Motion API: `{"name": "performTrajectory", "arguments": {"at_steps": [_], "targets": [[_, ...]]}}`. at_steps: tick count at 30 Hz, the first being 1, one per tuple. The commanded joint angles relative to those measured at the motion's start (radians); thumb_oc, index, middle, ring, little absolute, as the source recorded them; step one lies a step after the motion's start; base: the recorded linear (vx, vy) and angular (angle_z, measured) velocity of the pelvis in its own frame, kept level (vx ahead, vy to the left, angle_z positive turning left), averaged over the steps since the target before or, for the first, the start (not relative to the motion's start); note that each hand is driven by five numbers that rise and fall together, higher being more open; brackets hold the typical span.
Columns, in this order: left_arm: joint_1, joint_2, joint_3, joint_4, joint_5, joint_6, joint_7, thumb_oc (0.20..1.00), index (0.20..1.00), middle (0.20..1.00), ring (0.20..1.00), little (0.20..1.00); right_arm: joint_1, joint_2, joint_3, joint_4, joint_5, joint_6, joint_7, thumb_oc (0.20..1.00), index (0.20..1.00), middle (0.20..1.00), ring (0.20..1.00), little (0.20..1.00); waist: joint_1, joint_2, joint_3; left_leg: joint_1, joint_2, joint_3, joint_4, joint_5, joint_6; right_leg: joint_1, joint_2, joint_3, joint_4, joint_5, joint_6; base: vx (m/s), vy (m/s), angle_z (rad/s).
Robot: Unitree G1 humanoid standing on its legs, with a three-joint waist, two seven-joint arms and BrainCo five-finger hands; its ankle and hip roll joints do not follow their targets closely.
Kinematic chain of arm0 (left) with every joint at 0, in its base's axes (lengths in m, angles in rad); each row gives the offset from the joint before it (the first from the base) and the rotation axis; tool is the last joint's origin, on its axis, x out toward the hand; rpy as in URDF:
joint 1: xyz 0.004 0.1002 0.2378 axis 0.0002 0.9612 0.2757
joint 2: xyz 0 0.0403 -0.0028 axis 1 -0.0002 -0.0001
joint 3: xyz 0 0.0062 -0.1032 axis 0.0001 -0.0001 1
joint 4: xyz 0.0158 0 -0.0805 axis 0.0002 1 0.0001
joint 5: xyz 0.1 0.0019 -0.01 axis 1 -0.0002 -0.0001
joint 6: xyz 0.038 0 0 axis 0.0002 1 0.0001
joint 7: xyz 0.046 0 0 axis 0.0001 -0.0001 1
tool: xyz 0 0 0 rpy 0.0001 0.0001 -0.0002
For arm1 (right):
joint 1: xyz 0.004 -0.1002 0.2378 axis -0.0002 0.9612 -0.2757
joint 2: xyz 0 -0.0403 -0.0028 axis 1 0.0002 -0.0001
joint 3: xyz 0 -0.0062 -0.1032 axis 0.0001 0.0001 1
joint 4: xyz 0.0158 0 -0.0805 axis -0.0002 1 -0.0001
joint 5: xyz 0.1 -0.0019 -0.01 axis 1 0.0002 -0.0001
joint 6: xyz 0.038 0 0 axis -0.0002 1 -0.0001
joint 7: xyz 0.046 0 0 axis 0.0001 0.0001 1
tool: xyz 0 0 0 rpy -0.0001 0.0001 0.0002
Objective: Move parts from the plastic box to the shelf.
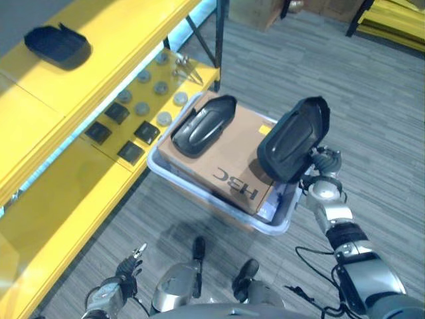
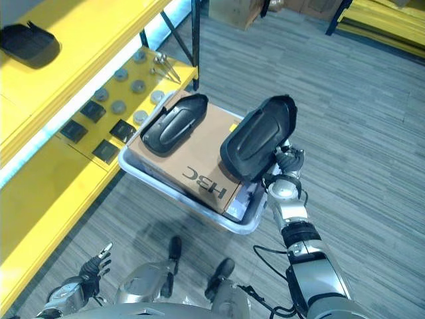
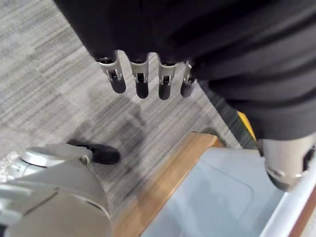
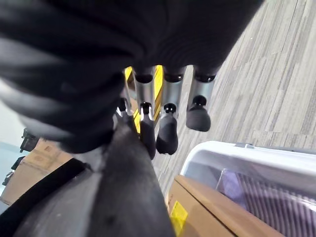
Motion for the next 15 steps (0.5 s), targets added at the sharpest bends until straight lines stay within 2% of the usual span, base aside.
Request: {"name": "performTrajectory", "arguments": {"at_steps": [1,7,8,9,10,13,14,15], "targets": [[0.014,0.025,-0.029,-0.009,-0.031,-0.048,-0.034,1.000,1.000,1.000,1.000,1.000,0.014,-0.015,-0.013,-0.021,-0.036,-0.041,0.013,0.200,0.200,0.200,0.200,0.200,0.016,-0.062,-0.063,-0.030,0.057,0.062,0.010,-0.059,-0.025,0.019,-0.109,0.082,-0.061,0.047,0.134,0.11,0.001,-0.07],[0.013,0.023,-0.034,-0.144,-0.037,-0.025,-0.068,1.000,1.000,1.000,1.000,1.000,0.090,-0.001,-0.022,-0.064,-0.085,-0.043,0.047,0.200,0.200,0.200,0.200,0.200,-0.003,-0.067,-0.108,0.030,0.064,0.081,-0.003,-0.067,-0.025,0.066,-0.108,0.085,-0.080,0.054,0.138,0.12,-0.002,-0.08],[0.009,0.024,-0.043,-0.191,-0.038,-0.007,-0.064,1.000,1.000,1.000,1.000,1.000,0.101,0.000,-0.020,-0.082,-0.098,-0.039,0.053,0.200,0.200,0.200,0.200,0.200,-0.008,-0.068,-0.113,0.027,0.065,0.093,0.001,-0.053,-0.018,0.065,-0.110,0.077,-0.085,0.070,0.128,0.08,-0.008,-0.15],[0.003,0.030,-0.059,-0.265,-0.046,0.025,-0.058,1.000,1.000,1.000,1.000,1.000,0.114,0.003,-0.013,-0.108,-0.120,-0.036,0.063,0.200,0.200,0.200,0.200,0.200,-0.013,-0.070,-0.125,0.039,0.066,0.095,-0.003,-0.055,-0.018,0.074,-0.108,0.081,-0.090,0.071,0.129,0.12,-0.013,-0.09],[-0.014,0.048,-0.085,-0.373,-0.063,0.098,-0.052,1.000,1.000,1.000,1.000,1.000,0.129,0.007,0.007,-0.151,-0.152,-0.032,0.073,0.200,0.200,0.200,0.200,0.200,-0.022,-0.071,-0.137,0.059,0.067,0.098,-0.008,-0.058,-0.017,0.089,-0.104,0.086,-0.097,0.071,0.130,0.15,-0.019,-0.03],[-0.036,0.055,-0.104,-0.433,-0.076,0.165,-0.067,1.000,1.000,1.000,1.000,1.000,0.133,0.009,0.023,-0.184,-0.167,-0.027,0.090,0.200,0.200,0.200,0.200,0.200,-0.030,-0.072,-0.146,0.073,0.069,0.098,-0.011,-0.060,-0.016,0.101,-0.099,0.091,-0.103,0.072,0.131,0.09,-0.022,-0.09],[-0.067,0.053,-0.125,-0.474,-0.099,0.257,-0.075,1.000,1.000,1.000,1.000,1.000,0.132,0.014,0.042,-0.211,-0.176,-0.016,0.116,0.200,0.200,0.200,0.200,0.200,-0.041,-0.074,-0.158,0.086,0.070,0.100,-0.013,-0.062,-0.017,0.111,-0.095,0.097,-0.108,0.072,0.133,0.10,-0.028,-0.15],[-0.079,0.051,-0.132,-0.485,-0.112,0.286,-0.078,1.000,1.000,1.000,1.000,1.000,0.130,0.017,0.049,-0.218,-0.181,-0.013,0.126,0.200,0.200,0.200,0.200,0.200,-0.046,-0.074,-0.162,0.090,0.070,0.101,-0.013,-0.062,-0.017,0.114,-0.094,0.099,-0.110,0.072,0.134,0.10,-0.029,-0.14]]}}
